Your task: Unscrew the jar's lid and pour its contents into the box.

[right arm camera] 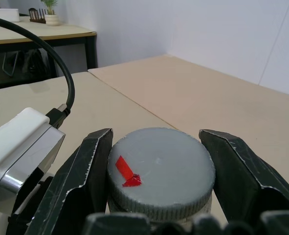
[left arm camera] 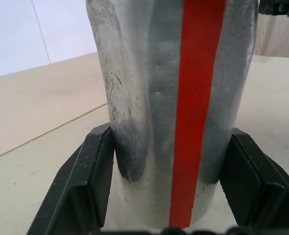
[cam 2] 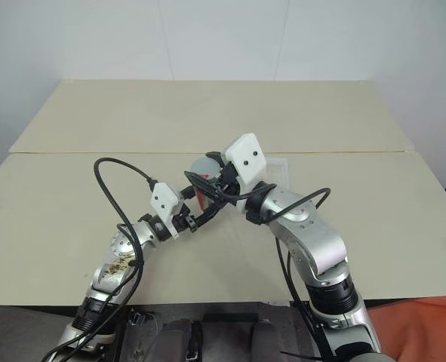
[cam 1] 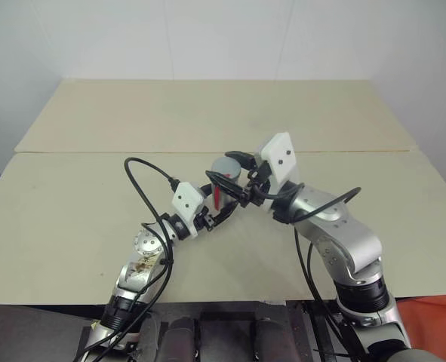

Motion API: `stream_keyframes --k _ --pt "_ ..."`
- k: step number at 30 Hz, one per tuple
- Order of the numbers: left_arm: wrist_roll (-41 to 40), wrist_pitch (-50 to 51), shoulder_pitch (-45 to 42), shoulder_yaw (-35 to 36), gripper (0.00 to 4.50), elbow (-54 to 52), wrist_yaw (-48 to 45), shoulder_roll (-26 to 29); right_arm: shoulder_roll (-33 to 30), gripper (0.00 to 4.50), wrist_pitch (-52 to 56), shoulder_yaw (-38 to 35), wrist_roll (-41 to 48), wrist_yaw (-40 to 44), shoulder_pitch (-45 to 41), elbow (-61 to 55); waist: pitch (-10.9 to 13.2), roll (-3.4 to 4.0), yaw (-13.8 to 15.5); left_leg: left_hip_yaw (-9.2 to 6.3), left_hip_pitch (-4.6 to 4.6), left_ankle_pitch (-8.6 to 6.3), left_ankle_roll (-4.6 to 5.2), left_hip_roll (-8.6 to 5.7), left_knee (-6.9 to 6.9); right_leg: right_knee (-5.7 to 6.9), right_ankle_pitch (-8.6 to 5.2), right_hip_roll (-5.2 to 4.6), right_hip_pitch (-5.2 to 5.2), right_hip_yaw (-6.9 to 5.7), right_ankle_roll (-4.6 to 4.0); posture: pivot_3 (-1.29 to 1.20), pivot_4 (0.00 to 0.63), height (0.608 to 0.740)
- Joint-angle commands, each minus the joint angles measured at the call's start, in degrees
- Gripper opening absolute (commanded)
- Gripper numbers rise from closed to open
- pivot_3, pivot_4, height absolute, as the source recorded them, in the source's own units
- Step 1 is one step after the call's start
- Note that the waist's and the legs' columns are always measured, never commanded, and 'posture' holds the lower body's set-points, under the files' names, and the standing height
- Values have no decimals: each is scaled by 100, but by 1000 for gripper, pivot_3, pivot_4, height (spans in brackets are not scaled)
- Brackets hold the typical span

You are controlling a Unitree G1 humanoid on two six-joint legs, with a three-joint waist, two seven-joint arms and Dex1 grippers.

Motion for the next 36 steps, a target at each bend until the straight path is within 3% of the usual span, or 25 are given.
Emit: stream_keyframes --k 1,8,13,25,29,36 --pt "-109 -200 -55 3 2767 -174 -187 39 -79 2784 -150 -97 80 237 -24 -82 0 0 -1 0 0 0 0 0 0 0 0 0 0 0 0 0 150 740" --pt "-198 -303 67 -33 2767 -286 -536 159 -637 2784 -388 -547 756 1527 -27 268 0 0 -2 0 0 0 0 0 0 -1 0 0 2 0 0 0 150 740" --pt "-260 -356 80 -41 2767 -300 -771 196 -1046 2784 -875 -558 1060 2929 -286 890 0 0 -27 0 1 0 0 1 0 -1 0 0 2 0 0 0 150 740" --pt "-401 -437 38 -92 2767 -237 -999 153 -937 2784 -2290 -48 836 6103 -1719 3615 0 0 -38 1 2 0 0 2 0 -1 1 3 1 2 0 0 150 740" --pt "-376 -459 44 -129 2767 -246 -1010 140 -774 2784 -2627 38 785 6738 -2276 4597 0 0 -39 2 2 0 0 4 0 0 1 4 1 1 -1 0 150 740" --pt "-359 -437 89 -168 2767 -313 -963 148 -1001 2784 -3294 594 1074 6824 -2723 5365 1 1 -32 2 2 1 -2 5 0 1 1 2 -2 1 -2 0 150 740"
